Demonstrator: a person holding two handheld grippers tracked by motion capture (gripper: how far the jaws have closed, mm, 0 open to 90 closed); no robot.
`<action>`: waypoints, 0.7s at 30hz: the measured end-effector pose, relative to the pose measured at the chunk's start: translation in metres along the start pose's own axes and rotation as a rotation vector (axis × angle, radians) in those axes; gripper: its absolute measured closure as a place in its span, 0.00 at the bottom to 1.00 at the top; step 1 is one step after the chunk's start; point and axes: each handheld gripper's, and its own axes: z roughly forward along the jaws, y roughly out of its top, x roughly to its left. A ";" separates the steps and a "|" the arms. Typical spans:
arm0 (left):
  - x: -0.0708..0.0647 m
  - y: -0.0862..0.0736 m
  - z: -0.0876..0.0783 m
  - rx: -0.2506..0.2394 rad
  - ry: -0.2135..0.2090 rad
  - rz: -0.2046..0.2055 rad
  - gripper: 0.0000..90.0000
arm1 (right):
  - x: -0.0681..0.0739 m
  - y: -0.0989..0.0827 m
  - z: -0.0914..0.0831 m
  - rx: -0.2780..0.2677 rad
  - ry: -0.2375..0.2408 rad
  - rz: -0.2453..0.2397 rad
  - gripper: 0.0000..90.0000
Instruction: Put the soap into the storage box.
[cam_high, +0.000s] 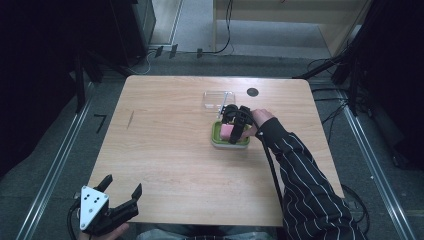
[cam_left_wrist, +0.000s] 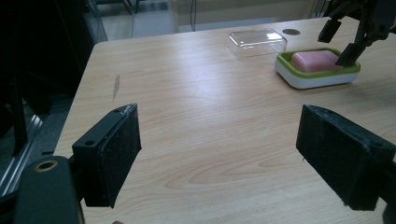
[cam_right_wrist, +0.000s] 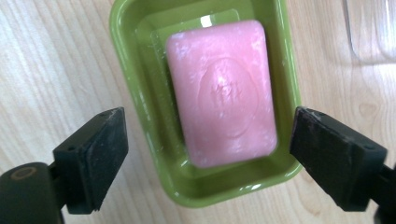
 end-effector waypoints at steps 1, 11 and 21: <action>-0.001 0.001 0.001 0.001 -0.004 0.002 0.16 | 0.001 -0.001 -0.001 0.000 0.003 0.017 0.12; -0.006 0.006 0.009 -0.001 -0.027 0.018 0.16 | 0.012 -0.017 -0.006 0.000 0.003 0.096 0.10; -0.006 0.007 0.015 -0.005 -0.056 0.021 0.16 | 0.016 -0.044 -0.009 0.017 -0.011 0.208 0.10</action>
